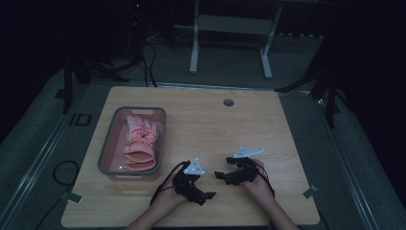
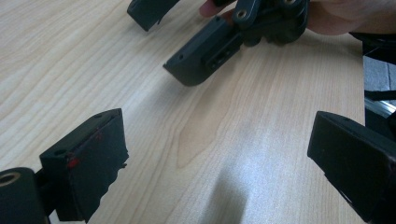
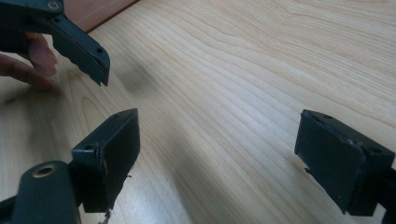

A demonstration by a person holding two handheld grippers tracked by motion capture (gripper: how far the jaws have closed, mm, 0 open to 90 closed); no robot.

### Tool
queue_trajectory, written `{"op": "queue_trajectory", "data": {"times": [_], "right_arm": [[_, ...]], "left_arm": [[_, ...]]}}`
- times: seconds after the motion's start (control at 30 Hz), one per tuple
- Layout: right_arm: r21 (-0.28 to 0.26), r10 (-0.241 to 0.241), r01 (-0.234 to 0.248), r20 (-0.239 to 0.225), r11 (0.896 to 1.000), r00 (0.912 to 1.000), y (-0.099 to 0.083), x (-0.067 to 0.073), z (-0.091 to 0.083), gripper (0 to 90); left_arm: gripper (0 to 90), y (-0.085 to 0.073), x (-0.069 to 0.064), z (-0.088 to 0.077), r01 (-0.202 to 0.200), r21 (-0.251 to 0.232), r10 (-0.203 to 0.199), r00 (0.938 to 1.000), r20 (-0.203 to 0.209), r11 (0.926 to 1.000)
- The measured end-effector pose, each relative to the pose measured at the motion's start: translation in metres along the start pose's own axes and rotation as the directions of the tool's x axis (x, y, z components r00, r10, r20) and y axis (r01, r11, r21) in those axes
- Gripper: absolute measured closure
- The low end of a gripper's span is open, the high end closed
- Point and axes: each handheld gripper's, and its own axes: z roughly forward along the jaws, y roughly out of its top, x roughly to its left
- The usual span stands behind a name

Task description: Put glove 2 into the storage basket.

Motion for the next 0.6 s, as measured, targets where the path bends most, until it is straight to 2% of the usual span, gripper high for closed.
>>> {"op": "queue_trajectory", "data": {"times": [0.3,0.43,0.5,0.6], "right_arm": [[-0.035,0.017,-0.016,0.018,0.999,0.9997,-0.0064,-0.0028,-0.0056,14.1],[-0.033,0.018,-0.017,0.03,0.999,0.9994,-0.0074,-0.0047,-0.0052,14.1],[-0.033,0.021,-0.019,0.032,0.999,0.9993,-0.0074,-0.0051,-0.0053,14.1],[-0.035,0.022,-0.021,0.032,0.999,0.9992,-0.0073,-0.0051,-0.0055,14.1]], "left_arm": [[4.8,-0.0059,-0.0006,0.0021,-0.001,-0.01,0.001,1.0,-0.003,1.0],[4.8,-0.0084,-0.0013,0.0051,-0.004,0.01,0.004,1.0,-0.001,0.9999],[4.8,-0.008,-0.0019,0.0049,-0.018,0.01,0.018,0.9998,-0.005,0.9998],[4.8,-0.0077,-0.0018,0.0042,-0.013,-0.002,0.013,0.9999,0.0,0.9999]]}}
